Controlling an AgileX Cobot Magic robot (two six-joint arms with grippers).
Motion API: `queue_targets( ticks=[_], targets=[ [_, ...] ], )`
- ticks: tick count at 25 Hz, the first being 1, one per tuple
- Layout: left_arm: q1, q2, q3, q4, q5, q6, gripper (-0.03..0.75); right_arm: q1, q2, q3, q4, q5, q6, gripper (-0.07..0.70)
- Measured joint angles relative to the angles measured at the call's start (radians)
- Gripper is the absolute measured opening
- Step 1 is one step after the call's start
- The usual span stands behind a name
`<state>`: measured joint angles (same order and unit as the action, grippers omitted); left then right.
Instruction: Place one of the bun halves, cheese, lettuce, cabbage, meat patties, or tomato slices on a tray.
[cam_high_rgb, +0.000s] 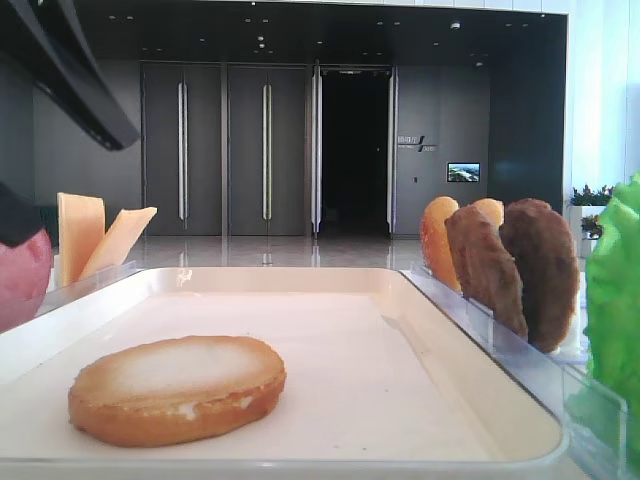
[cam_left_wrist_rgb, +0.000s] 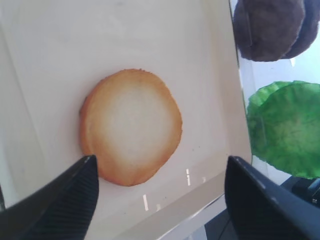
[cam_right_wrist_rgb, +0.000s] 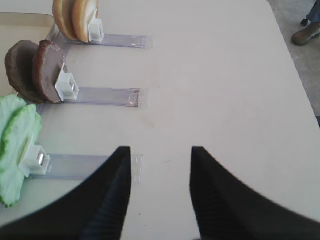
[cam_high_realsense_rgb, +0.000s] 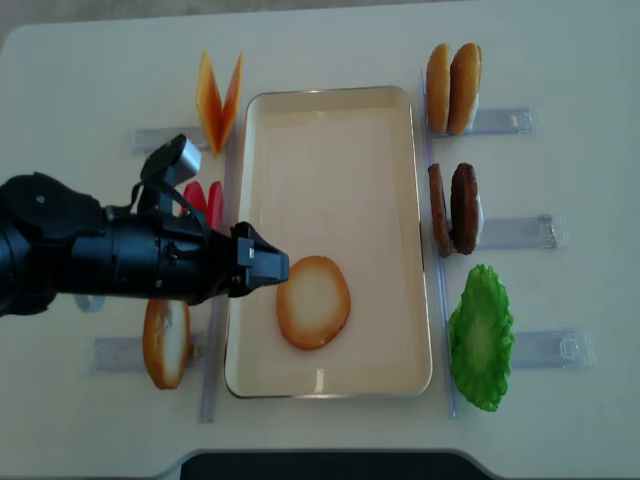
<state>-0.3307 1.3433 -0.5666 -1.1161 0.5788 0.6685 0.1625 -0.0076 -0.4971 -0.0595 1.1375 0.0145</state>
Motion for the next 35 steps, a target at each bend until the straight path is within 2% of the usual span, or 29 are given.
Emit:
queue_targets(
  ticks=[3,7,11,14,16,19,22,25,27,29,35],
  targets=[
    [0.0,-0.032,-0.053,0.077,0.047,-0.076,0.597,0.0,0.0,0.0,0.0,0.0,0.0,0.303],
    [0.0,-0.058,-0.157,0.294,0.133,-0.269,0.577,0.0,0.0,0.0,0.0,0.0,0.0,0.303],
    [0.0,-0.061,-0.286,0.571,0.289,-0.5,0.55,0.0,0.0,0.0,0.0,0.0,0.0,0.303],
    [0.0,-0.061,-0.377,0.769,0.443,-0.627,0.545,0.0,0.0,0.0,0.001,0.0,0.0,0.303],
    [0.0,-0.061,-0.426,0.883,0.531,-0.683,0.539,0.0,0.0,0.0,0.001,0.0,0.0,0.303],
    [0.002,-0.062,-0.478,1.015,0.61,-0.734,0.516,0.0,0.0,0.0,0.001,0.0,0.0,0.303],
    [0.002,-0.062,-0.501,1.092,0.639,-0.759,0.496,0.0,0.0,0.0,0.001,0.0,0.0,0.303],
    [0.005,-0.062,-0.502,1.162,0.642,-0.786,0.491,0.0,0.0,0.0,0.001,0.0,0.0,0.303],
    [0.031,-0.062,-0.503,1.183,0.642,-0.793,0.488,0.0,0.0,0.0,0.001,0.0,0.0,0.303],
    [0.086,-0.062,-0.503,1.188,0.642,-0.786,0.487,0.0,0.0,0.0,0.001,0.0,0.0,0.303],
    [0.331,-0.062,-0.503,1.199,0.642,-0.718,0.486,0.0,0.0,0.0,0.001,0.0,0.0,0.303]
  ],
)
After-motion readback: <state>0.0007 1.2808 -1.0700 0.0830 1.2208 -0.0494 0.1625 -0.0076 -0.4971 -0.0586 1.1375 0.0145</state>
